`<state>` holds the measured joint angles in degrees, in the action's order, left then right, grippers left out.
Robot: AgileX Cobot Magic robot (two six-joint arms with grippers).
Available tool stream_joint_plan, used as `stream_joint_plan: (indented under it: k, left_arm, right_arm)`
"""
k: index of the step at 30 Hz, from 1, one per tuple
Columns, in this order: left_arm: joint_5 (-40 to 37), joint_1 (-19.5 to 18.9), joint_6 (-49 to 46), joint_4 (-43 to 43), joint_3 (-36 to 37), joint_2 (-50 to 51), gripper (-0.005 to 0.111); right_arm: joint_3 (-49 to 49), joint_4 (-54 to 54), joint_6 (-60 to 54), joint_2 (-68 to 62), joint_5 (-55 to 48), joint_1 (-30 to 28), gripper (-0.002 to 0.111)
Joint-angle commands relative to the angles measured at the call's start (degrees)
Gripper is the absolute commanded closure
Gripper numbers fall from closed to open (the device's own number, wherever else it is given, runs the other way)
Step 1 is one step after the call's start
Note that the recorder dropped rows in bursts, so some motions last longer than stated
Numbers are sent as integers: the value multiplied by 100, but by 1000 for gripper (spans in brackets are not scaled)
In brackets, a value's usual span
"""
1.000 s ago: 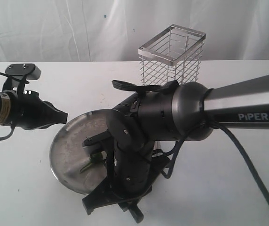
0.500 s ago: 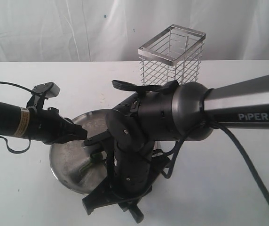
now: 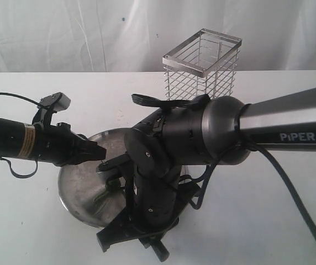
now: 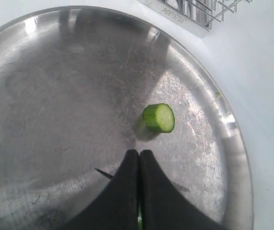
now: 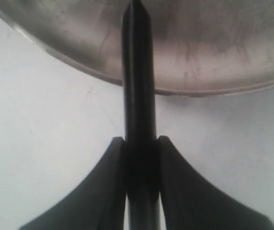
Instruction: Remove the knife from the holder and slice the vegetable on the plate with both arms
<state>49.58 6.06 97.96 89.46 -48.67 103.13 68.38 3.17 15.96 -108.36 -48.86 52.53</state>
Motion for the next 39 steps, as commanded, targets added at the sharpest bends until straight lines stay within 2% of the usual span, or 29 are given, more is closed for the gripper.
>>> stream_joint_plan:
  k: [1,10,17,22,29,34,39]
  left_arm:
    - [84,35,-73,-68,-11,76,107]
    - [33,149,-232,-182,-11,229,107]
    - [-611,335,-290,-102,0,661,107]
    - [-403,362,-397,-179,-10,986,107]
    - [190,25,-377,-187,-212,380,107]
    - [76,-127,-274,-43,-203,86,107]
    - [-21,100,-140,216,-203,360,107]
  right_arm:
    - [25,-14,-72,16,-22,10,108]
    - [25,-14,-72,16,-22,10,108]
    - [25,-14,-72,16,-47,10,108]
    - [25,-14,-72,16,-78,10,108]
    - [25,-14,-72,16,-115,10,108]
    - [25,-14,-72,16,-129,10,108]
    - [25,-14,-72,16,-129,10,108]
